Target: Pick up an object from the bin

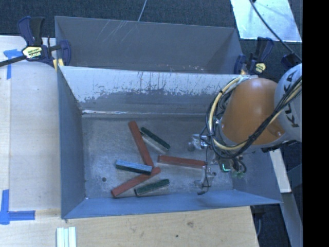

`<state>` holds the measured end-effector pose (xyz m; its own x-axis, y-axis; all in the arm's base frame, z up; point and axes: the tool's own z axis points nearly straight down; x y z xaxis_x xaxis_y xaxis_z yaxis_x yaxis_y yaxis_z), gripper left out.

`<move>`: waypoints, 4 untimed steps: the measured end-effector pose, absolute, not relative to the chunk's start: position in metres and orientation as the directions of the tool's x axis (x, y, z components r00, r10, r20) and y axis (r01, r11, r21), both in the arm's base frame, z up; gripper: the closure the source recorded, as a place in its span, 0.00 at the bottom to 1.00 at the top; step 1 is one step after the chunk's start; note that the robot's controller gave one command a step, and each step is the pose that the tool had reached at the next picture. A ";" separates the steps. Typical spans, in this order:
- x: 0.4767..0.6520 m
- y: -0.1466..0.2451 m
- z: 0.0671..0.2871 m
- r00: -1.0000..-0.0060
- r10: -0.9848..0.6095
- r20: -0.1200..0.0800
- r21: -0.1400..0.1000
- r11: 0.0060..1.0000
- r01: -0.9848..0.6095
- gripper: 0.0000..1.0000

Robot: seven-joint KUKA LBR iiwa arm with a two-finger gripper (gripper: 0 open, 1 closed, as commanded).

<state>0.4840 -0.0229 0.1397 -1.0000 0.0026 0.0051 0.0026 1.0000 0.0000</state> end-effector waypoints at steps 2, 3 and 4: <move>0.544 -0.004 0.078 -0.996 0.093 -0.009 0.001 0.996 0.093 0.00; 0.550 -0.019 0.070 -0.997 -0.077 -0.005 -0.001 0.997 -0.077 0.00; 0.556 0.045 0.070 -1.000 0.015 -0.006 0.000 1.000 0.015 0.00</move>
Offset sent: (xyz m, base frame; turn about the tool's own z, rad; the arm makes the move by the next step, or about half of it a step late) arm 0.0625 0.0205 -0.0697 0.0979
